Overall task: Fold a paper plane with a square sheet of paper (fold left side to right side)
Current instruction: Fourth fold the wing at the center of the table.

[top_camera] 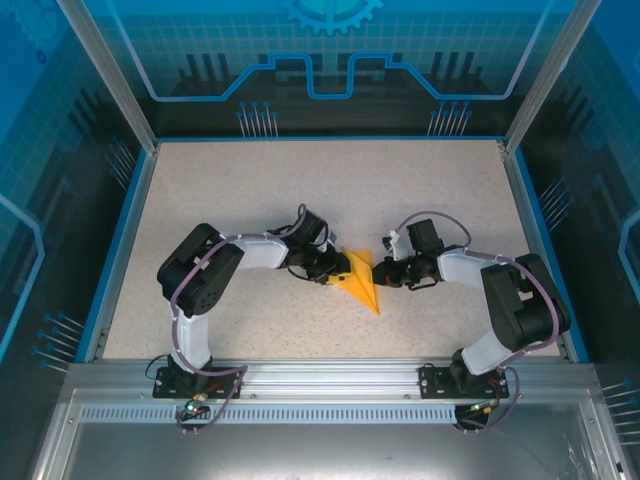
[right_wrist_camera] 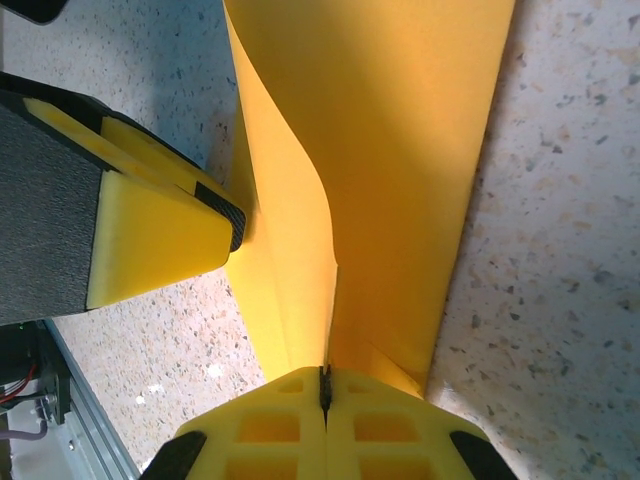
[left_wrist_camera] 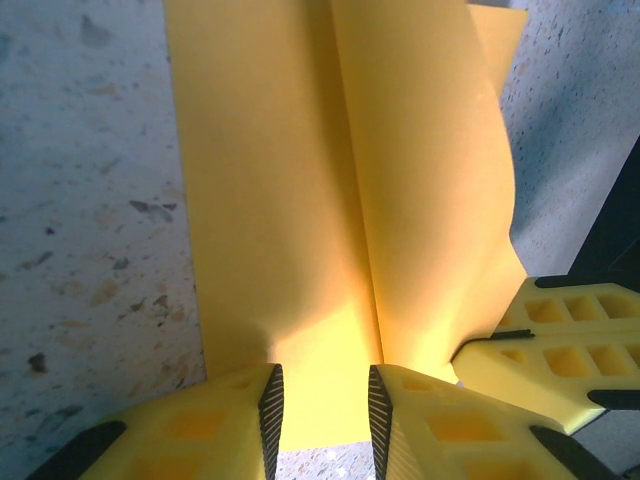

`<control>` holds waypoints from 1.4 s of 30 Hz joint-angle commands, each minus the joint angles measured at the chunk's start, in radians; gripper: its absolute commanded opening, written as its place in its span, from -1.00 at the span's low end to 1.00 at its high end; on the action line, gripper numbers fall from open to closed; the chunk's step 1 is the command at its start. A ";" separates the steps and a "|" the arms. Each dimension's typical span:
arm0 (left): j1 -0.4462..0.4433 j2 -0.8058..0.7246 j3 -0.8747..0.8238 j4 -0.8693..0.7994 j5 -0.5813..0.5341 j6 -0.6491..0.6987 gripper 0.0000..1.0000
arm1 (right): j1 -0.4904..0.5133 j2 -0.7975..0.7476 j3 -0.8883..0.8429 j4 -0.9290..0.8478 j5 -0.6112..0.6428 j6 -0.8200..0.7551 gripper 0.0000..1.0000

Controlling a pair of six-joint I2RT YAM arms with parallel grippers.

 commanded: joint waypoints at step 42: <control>0.006 -0.031 0.036 -0.071 -0.032 0.053 -0.36 | -0.013 0.102 0.064 -0.172 0.093 -0.013 -1.00</control>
